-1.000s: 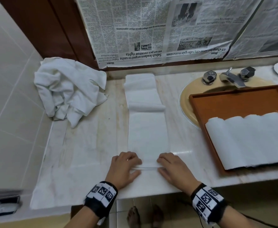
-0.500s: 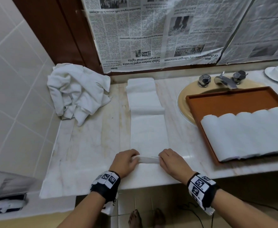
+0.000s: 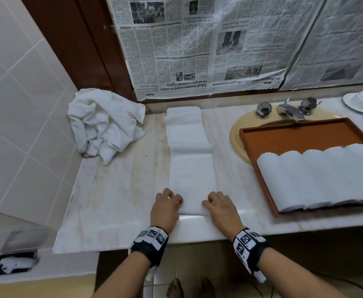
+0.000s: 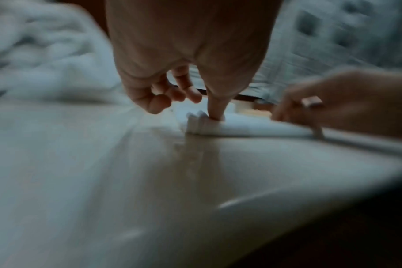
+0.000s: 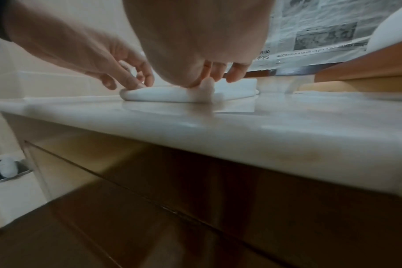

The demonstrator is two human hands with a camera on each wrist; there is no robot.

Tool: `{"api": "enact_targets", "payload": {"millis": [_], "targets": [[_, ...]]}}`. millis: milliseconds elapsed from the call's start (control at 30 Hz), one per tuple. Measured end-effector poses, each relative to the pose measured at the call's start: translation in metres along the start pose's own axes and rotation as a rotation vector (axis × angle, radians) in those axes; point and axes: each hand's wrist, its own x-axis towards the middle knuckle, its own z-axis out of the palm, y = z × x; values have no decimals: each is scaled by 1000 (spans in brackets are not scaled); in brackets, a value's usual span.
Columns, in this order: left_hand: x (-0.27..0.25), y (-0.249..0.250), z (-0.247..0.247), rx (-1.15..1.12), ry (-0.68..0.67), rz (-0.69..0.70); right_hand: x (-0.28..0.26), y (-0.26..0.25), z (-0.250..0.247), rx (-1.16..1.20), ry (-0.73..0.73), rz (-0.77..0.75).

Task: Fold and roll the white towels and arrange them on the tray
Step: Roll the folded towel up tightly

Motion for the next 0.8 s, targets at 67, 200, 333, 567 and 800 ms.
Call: {"api": "enact_targets", "payload": {"millis": [67,200,333,567,800], "targets": [[-5,0,5,65,0,95,-5,0,-1,-54,-13,-46],[-6,-7,4,27,-21,159,-12,-5,-4,-75,-61,-38],[-5,-16,-1,-24,-93,227,-1,-10,-2,-69,-46,-23],[11,-23,-10,-91,-152,186,11,5,-10,383,-193,199],[21,-30,-16,-336,-99,42,10,9,-14,556,-63,383]]}}
